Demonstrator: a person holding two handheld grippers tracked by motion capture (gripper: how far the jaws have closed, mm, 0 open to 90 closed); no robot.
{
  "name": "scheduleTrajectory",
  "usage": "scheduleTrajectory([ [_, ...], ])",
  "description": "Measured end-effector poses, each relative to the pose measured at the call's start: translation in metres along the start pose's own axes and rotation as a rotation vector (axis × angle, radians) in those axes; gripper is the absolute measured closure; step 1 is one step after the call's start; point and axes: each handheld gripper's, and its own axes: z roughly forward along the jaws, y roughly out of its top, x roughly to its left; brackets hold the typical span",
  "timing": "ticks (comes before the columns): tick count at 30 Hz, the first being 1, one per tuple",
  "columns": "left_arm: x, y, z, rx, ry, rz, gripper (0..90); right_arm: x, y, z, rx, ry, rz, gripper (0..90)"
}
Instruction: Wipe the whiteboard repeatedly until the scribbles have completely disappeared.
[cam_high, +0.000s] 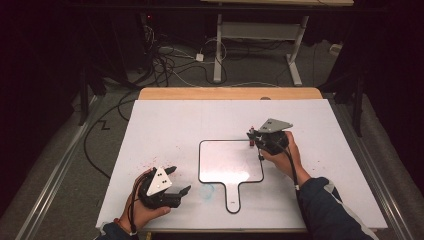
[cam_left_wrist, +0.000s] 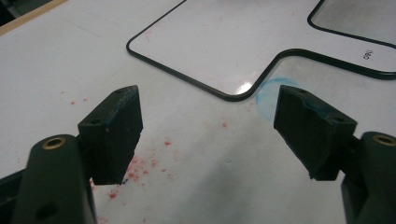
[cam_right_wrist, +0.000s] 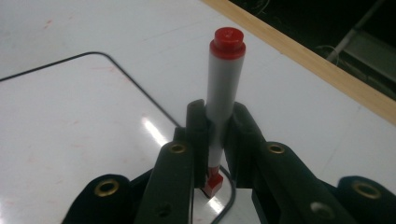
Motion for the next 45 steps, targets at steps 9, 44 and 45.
scheduleTrajectory([
  [9, 0.001, -0.001, 0.000, 0.005, 0.006, -0.001, 22.5, 0.005, -0.005, -0.009, -0.023, 0.128, 0.035, 81.4],
  [44, -0.001, -0.001, 0.004, 0.026, -0.013, 0.002, 22.6, 0.045, -0.006, -0.040, 0.074, 0.128, -0.047, 81.5],
  [45, -0.001, -0.001, 0.004, 0.026, -0.013, 0.001, 22.5, 0.045, -0.006, -0.041, 0.068, 0.168, -0.022, 81.5],
])
